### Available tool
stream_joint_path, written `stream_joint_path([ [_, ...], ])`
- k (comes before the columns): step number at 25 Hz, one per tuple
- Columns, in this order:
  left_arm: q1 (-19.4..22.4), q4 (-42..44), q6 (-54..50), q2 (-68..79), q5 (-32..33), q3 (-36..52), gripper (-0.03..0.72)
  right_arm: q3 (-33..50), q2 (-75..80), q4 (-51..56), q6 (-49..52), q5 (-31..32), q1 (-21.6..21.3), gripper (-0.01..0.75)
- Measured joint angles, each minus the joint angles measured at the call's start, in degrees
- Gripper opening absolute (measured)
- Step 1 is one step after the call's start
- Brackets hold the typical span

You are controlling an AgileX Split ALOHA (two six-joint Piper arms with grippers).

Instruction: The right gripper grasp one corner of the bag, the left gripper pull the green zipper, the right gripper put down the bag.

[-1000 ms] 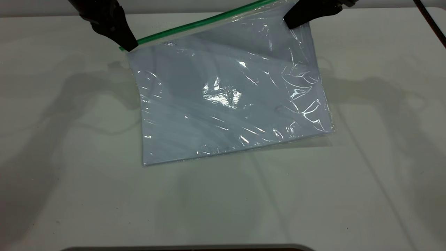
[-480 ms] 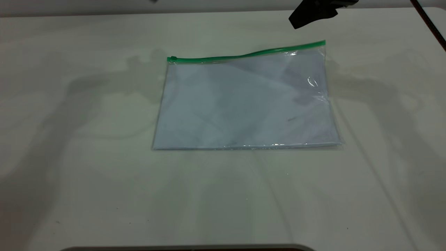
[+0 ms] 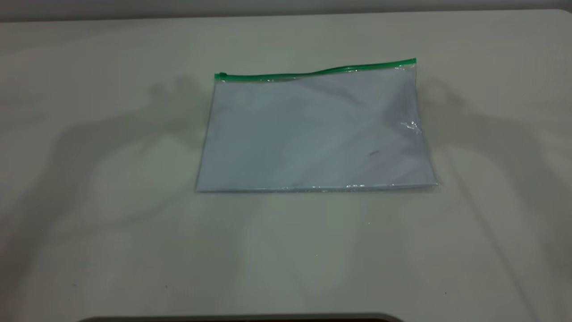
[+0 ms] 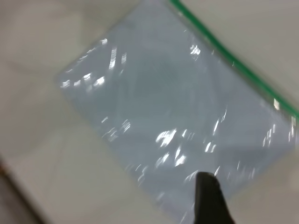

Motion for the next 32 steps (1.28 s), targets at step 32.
stream_joint_path([
  [32, 0.0, 28.1, -42.8, -52.8, 11.4, 58.6, 0.455, 57.3, -66.4, -28.2, 45.2, 6.3, 0.4, 0.439],
])
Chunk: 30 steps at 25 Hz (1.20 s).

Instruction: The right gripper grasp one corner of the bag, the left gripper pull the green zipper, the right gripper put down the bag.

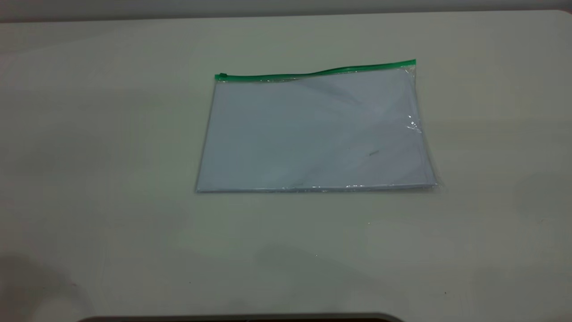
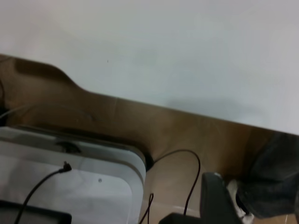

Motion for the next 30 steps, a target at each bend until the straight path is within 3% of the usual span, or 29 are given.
stream_joint_path([
  [6, 0.0, 1.9, -1.5, -12.2, -3.2, 12.3, 0.455, 0.0, 0.0, 0.3, 0.4, -0.3, 0.7, 0.439],
  [21, 0.2, 3.4, -3.7, -43.1, -0.8, 13.4, 0.454, 0.0, -5.7, 0.8, 0.4, -0.4, 0.0, 0.439],
  [26, 7.6, 3.4, -3.9, -50.4, 0.1, 13.4, 0.454, 0.0, -19.4, 1.0, 0.4, 0.2, -4.0, 0.439],
  [30, 12.5, 3.4, -3.9, -52.7, 0.3, 13.4, 0.453, 0.0, -31.1, 1.0, 0.4, 0.9, -4.2, 0.439],
])
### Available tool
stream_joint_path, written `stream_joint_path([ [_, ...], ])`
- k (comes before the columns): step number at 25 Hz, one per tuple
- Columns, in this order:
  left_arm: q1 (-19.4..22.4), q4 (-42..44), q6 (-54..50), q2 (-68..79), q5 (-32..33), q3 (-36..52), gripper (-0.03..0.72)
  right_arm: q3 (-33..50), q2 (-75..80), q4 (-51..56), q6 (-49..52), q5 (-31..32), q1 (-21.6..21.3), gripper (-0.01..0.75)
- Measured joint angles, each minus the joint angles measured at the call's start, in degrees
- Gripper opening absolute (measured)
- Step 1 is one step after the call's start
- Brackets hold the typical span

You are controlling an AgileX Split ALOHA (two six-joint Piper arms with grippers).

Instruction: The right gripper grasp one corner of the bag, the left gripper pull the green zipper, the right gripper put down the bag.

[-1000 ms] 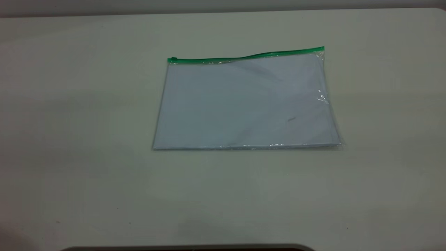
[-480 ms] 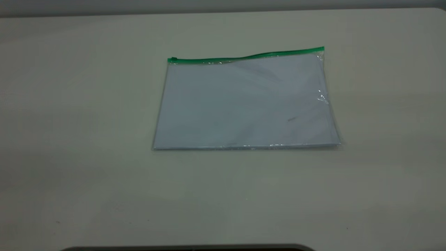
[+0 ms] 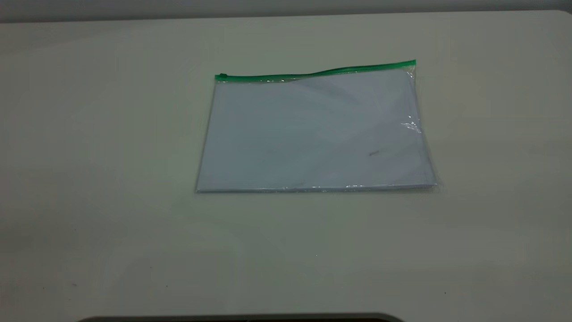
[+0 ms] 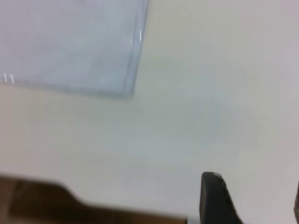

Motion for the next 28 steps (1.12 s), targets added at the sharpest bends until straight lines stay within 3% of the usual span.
stream_joint_path([
  [4, 0.3, 0.0, 0.0, -0.2, 0.2, 0.0, 0.453, 0.0, -6.3, 0.0, 0.0, 0.6, -0.3, 0.439],
  [28, -0.4, -0.1, 0.0, -0.2, 0.2, 0.0, 0.453, 0.0, -6.3, 0.0, 0.1, 0.7, -0.9, 0.439],
])
